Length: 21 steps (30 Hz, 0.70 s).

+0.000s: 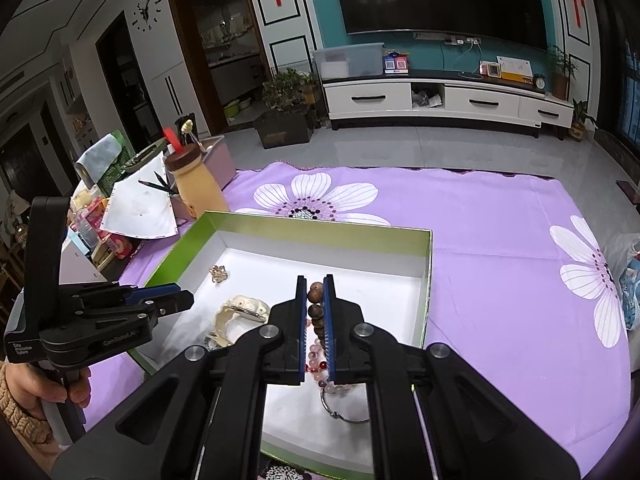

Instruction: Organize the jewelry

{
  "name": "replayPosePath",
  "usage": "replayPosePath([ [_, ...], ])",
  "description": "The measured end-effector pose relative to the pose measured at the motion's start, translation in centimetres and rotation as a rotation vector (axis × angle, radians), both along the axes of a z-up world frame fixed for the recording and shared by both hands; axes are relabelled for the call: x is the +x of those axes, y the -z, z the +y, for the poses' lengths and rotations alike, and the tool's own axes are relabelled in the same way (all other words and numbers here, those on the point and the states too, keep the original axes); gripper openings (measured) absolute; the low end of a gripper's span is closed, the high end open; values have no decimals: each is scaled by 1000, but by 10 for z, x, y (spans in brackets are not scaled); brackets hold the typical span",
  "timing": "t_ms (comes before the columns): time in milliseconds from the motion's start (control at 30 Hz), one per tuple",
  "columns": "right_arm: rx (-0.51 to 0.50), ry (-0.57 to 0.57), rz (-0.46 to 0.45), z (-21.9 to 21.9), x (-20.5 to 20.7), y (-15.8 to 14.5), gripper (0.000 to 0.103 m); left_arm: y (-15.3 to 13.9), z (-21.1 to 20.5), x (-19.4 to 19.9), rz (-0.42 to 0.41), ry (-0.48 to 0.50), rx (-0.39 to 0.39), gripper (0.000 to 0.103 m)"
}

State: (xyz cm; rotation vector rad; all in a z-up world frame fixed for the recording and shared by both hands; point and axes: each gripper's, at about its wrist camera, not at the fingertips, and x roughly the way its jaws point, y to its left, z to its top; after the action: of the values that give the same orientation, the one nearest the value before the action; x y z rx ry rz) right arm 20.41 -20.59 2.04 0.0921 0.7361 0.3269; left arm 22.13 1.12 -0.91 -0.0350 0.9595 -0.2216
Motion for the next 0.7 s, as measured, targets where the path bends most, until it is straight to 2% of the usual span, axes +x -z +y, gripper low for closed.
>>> replayPosePath([
  [700,-13,20,56,-3,17,20,7,16,5,12,34,-16,27,20],
])
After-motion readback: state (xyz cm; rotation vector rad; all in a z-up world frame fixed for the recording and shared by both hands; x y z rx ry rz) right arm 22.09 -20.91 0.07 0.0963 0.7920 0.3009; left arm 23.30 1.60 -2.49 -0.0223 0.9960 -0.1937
